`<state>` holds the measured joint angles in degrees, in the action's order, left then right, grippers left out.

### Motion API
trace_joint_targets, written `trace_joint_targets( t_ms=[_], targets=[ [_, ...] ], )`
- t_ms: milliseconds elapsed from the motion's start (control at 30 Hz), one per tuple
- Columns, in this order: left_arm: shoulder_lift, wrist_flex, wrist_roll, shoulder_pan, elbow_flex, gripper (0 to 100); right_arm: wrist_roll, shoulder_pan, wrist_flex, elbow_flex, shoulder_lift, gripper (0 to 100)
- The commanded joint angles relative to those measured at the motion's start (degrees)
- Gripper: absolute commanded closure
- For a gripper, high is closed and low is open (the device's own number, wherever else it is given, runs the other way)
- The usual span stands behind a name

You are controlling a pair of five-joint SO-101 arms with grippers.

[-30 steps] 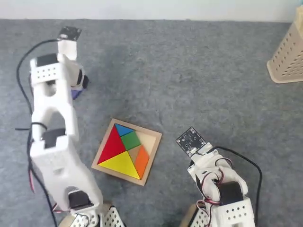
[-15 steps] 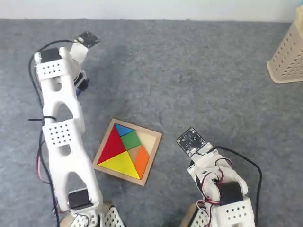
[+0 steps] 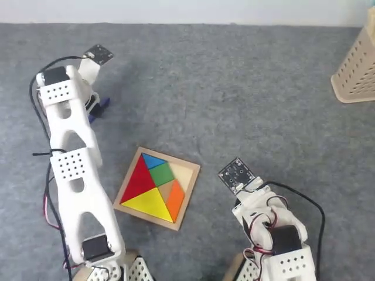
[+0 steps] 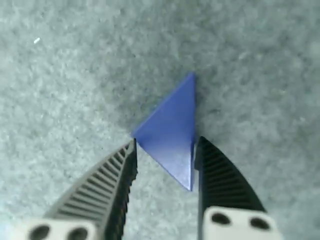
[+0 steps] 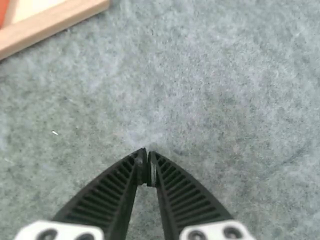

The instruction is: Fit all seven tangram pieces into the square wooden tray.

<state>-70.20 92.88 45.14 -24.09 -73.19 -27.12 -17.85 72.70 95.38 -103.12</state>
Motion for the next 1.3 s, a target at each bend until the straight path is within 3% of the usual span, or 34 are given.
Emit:
trace_joint_targets(
  t_ms=[0,167,400,467,600,700,867,1133,1267],
  targets=[
    [-0.09,1.14,-2.46,0.79,-1.98,81,0.35,0.04,0.31,1.05,-0.84,99.1],
    [-0.09,7.65,-2.73,1.58,-5.85,82,0.35,0.04,0.31,1.05,-0.84,99.1],
    [4.40,7.21,-6.77,1.85,-10.59,82,0.35,0.04,0.31,1.05,-0.84,99.1],
    [4.31,2.37,-13.98,2.73,-10.42,82,0.35,0.04,0.31,1.05,-0.84,99.1],
    [1.14,-9.58,-38.24,1.41,-10.15,82,0.35,0.04,0.31,1.05,-0.84,99.1],
    [-3.96,-16.09,-46.24,1.32,-10.42,82,0.35,0.04,0.31,1.05,-0.84,99.1],
    [-8.62,-13.80,-41.76,1.93,-10.51,82,0.35,0.04,0.31,1.05,-0.84,99.1],
    [-5.27,8.26,-36.92,2.46,-12.70,82,0.35,0.04,0.31,1.05,-0.84,99.1],
    [-3.25,8.00,-36.75,1.32,-4.70,85,0.35,0.04,0.31,1.05,-0.84,99.1]
  ],
)
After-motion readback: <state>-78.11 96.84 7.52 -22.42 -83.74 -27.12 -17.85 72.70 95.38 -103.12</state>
